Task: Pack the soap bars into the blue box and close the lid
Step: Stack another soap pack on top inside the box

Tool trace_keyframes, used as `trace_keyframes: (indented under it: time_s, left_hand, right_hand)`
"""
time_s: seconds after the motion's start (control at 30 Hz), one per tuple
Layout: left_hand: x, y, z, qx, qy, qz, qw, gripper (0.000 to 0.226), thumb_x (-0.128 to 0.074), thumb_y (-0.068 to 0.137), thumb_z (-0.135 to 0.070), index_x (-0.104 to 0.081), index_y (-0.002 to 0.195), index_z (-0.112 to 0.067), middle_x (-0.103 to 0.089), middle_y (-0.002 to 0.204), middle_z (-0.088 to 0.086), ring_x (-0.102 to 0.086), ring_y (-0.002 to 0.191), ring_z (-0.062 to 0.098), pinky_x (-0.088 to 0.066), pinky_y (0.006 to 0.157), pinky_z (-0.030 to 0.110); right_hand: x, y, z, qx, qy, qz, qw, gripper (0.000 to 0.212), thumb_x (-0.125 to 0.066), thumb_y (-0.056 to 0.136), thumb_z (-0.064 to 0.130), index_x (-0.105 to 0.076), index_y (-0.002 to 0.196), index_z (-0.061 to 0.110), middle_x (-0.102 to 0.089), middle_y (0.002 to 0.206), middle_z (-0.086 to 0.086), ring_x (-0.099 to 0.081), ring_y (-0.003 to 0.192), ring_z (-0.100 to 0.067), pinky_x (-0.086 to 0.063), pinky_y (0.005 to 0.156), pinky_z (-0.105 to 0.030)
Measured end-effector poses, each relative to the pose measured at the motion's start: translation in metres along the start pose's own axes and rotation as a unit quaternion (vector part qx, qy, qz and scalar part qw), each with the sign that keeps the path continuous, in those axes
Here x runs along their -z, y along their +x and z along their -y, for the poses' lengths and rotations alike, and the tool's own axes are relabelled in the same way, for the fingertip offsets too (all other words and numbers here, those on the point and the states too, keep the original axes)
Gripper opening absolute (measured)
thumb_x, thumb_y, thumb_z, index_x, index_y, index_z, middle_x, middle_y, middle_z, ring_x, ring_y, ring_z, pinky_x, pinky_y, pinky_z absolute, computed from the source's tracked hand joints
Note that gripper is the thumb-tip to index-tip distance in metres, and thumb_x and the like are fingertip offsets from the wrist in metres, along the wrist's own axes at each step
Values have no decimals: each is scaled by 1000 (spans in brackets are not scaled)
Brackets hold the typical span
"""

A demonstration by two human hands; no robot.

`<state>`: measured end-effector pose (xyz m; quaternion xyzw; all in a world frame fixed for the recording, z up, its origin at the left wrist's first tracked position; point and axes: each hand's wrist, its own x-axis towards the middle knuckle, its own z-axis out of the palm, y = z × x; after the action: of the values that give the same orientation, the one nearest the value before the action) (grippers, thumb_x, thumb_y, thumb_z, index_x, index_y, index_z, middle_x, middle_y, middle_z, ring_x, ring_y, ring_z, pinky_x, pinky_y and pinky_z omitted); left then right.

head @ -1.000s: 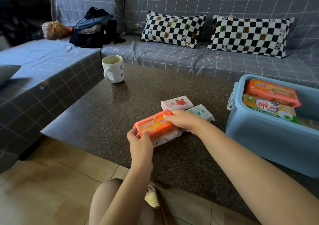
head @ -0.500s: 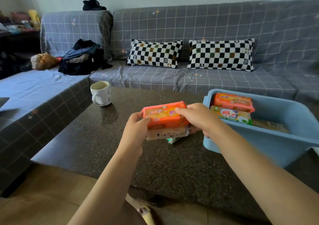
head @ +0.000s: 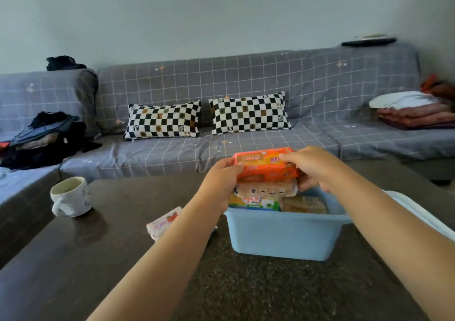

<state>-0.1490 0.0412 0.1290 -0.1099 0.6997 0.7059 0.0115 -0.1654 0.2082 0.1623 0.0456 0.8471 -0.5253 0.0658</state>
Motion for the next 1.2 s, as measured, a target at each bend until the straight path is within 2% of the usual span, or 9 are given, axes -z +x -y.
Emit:
trace_keyframes:
  time_s: [0.1,0.23,0.43,0.63,0.77,0.87,1.0,1.1,1.2]
  left_hand:
    - [-40,27,6,10,19,30,999,31,-49,96,-20,-53,126,-15,-66,113,11,-66,97,27,-55,73,37]
    - [-80,58,17,34,33,70,996,33,-51,94,-21,-53,127,-16,-65,115,12,-65,99,28,-55,87,48]
    - [-107,78,30,22,136,81,987,23,-48,96,-21,-57,115,-13,-65,111,12,-63,103,29,-51,94,43]
    - [-109,86,33,-9,285,70,956,23,-43,97,-24,-62,101,-9,-62,89,5,-53,72,13,-47,64,25]
    - [-115,84,32,-10,343,65,937,23,-39,98,-15,-53,80,-10,-51,76,4,-48,69,15,-43,63,26]
    - [-118,79,36,-30,397,75,914,21,-38,96,-9,-57,86,-4,-53,82,8,-49,75,18,-41,64,26]
    - [-116,75,42,-52,428,104,896,21,-43,91,-7,-60,102,0,-60,94,13,-54,80,21,-45,63,26]
    - [-113,74,46,-72,434,111,891,26,-45,91,-8,-57,113,-3,-64,106,13,-59,90,25,-47,70,28]
    - [-109,76,50,-101,447,88,884,24,-46,93,-13,-58,112,-5,-64,102,13,-56,80,22,-44,66,28]
  right_hand:
    - [27,21,-15,-32,-12,-29,999,28,-57,90,28,-50,106,5,-66,86,-16,-68,72,-30,-58,64,-42]
    - [50,47,-38,-65,-38,-60,995,41,-58,89,29,-53,116,0,-67,102,-22,-69,86,-36,-56,82,-50]
    - [63,70,-63,-74,-68,-66,993,45,-56,91,25,-45,129,4,-64,111,-19,-67,90,-33,-58,73,-42]
    - [52,83,-67,-74,-180,-70,978,41,-52,92,21,-45,128,2,-60,106,-16,-65,82,-31,-57,64,-36]
    - [40,91,-73,-70,-244,-87,963,35,-48,92,15,-50,124,0,-57,89,-11,-57,76,-25,-51,68,-33]
    - [26,94,-79,-61,-290,-84,952,32,-48,93,16,-54,121,1,-62,111,-15,-56,87,-25,-43,73,-30]
    - [18,96,-87,-54,-314,-60,946,39,-48,93,19,-51,130,8,-58,126,-13,-56,111,-29,-42,96,-37]
    - [26,85,-86,-15,-335,-33,942,41,-42,97,17,-45,137,11,-53,135,-13,-52,119,-27,-39,98,-32]
    - [32,76,-89,30,-336,-31,941,44,-40,99,24,-38,143,18,-47,141,-12,-49,125,-27,-38,102,-34]
